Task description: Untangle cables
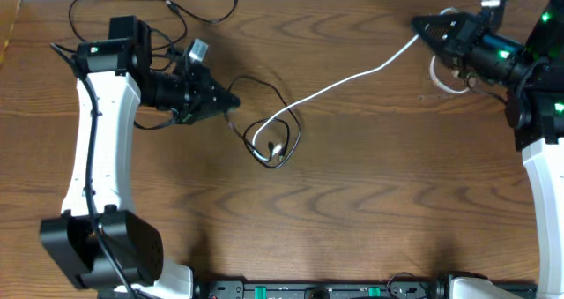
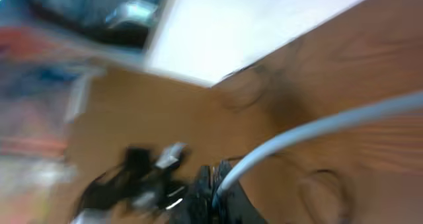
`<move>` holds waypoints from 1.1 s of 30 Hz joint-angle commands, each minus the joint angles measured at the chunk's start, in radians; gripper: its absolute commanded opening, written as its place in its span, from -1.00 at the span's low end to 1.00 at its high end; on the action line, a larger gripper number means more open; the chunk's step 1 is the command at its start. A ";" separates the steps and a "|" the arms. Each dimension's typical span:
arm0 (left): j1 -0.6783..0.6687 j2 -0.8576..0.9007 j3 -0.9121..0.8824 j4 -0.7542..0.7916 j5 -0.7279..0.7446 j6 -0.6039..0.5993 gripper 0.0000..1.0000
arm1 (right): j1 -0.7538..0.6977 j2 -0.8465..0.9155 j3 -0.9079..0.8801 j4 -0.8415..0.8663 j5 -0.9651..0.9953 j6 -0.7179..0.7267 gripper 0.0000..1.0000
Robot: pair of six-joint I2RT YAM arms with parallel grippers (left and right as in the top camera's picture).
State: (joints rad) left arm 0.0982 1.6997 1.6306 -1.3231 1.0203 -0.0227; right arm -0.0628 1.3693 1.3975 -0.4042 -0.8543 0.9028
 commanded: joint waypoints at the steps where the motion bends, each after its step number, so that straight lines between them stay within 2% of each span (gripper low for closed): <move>1: 0.051 -0.098 0.007 0.005 0.229 0.072 -0.85 | -0.024 -0.013 0.005 -0.108 0.293 -0.178 -0.98; 4: 0.140 -0.141 0.008 0.014 0.208 0.065 -0.85 | -0.047 -0.013 0.005 -0.187 0.374 -0.248 -0.98; 7: 0.296 -0.167 0.008 0.013 0.024 -0.036 -0.85 | -0.083 -0.013 0.005 -0.233 0.382 -0.292 -0.98; 9: 0.362 -0.168 0.008 0.002 -0.048 -0.045 -0.85 | -0.104 -0.013 0.005 -0.243 0.385 -0.292 -0.97; 14: 0.498 -0.166 0.008 0.000 -0.103 -0.082 -0.85 | -0.165 -0.013 0.005 -0.253 0.419 -0.297 -0.97; 18: 0.583 -0.166 0.008 0.000 -0.198 -0.179 -0.85 | -0.232 -0.013 0.005 -0.309 0.509 -0.304 -0.98; 25: 0.613 -0.164 0.008 -0.001 -0.189 -0.219 -0.85 | -0.300 -0.013 0.005 -0.332 0.487 -0.332 -0.98; 30: 0.494 -0.164 0.008 -0.004 0.018 -0.153 -0.85 | -0.246 -0.003 0.005 -0.306 0.286 -0.348 -0.98; 33: 0.413 -0.164 0.008 0.021 0.176 -0.156 -0.85 | -0.182 0.004 0.005 -0.296 0.211 -0.383 -0.85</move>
State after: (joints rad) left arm 0.5877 1.5360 1.6310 -1.3205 0.9691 -0.2050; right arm -0.3096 1.3697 1.3975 -0.7071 -0.5041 0.5747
